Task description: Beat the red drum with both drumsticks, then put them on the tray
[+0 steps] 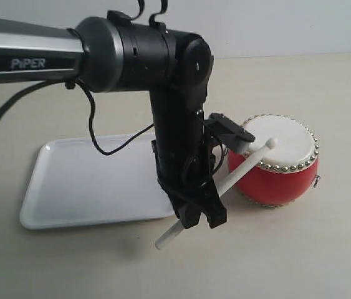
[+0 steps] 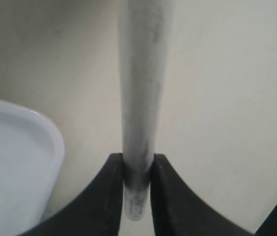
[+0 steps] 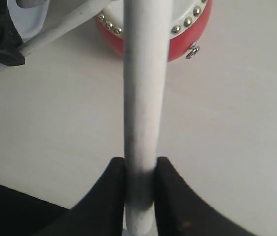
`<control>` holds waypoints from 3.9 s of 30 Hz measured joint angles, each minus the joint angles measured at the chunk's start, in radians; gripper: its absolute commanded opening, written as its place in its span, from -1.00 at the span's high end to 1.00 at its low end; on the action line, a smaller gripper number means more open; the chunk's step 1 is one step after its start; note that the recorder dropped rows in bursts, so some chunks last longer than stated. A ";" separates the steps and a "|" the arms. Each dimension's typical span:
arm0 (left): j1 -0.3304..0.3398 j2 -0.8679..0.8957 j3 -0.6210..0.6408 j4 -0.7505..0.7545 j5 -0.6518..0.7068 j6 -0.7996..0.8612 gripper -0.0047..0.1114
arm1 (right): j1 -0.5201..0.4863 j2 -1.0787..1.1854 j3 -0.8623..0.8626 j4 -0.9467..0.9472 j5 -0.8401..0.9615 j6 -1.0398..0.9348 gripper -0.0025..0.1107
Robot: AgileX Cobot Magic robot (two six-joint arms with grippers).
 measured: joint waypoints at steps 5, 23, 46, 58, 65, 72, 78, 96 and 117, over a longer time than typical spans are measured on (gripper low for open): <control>0.000 0.007 0.002 0.012 0.000 -0.005 0.92 | 0.000 0.000 0.000 0.000 0.000 0.000 0.96; 0.437 -0.863 0.624 -0.046 -0.199 -0.016 0.92 | 0.037 0.409 -0.058 0.240 0.004 -0.194 0.96; 0.635 -1.413 0.940 -0.011 -0.316 -0.196 0.92 | 0.452 1.179 -0.899 -0.086 0.001 -0.399 0.96; 0.635 -1.413 0.940 -0.011 -0.286 -0.200 0.92 | 0.461 1.188 -0.901 -0.236 -0.007 -0.534 0.96; 0.635 -1.422 0.940 0.010 -0.269 -0.200 0.92 | 0.461 1.196 -0.903 -0.184 -0.074 -0.704 0.96; 0.635 -1.467 0.940 0.017 -0.250 -0.207 0.92 | 0.521 1.259 -0.904 -0.179 -0.139 -0.797 0.96; 0.635 -1.473 0.940 0.011 -0.242 -0.207 0.92 | 0.547 1.342 -0.907 -0.201 -0.194 -0.799 0.96; 0.635 -1.483 0.942 0.005 -0.225 -0.207 0.92 | 0.547 1.404 -0.907 -0.288 -0.237 -0.714 0.80; 0.624 -1.483 0.942 0.005 -0.223 -0.207 0.92 | 0.547 1.404 -0.907 -0.288 -0.227 -0.713 0.64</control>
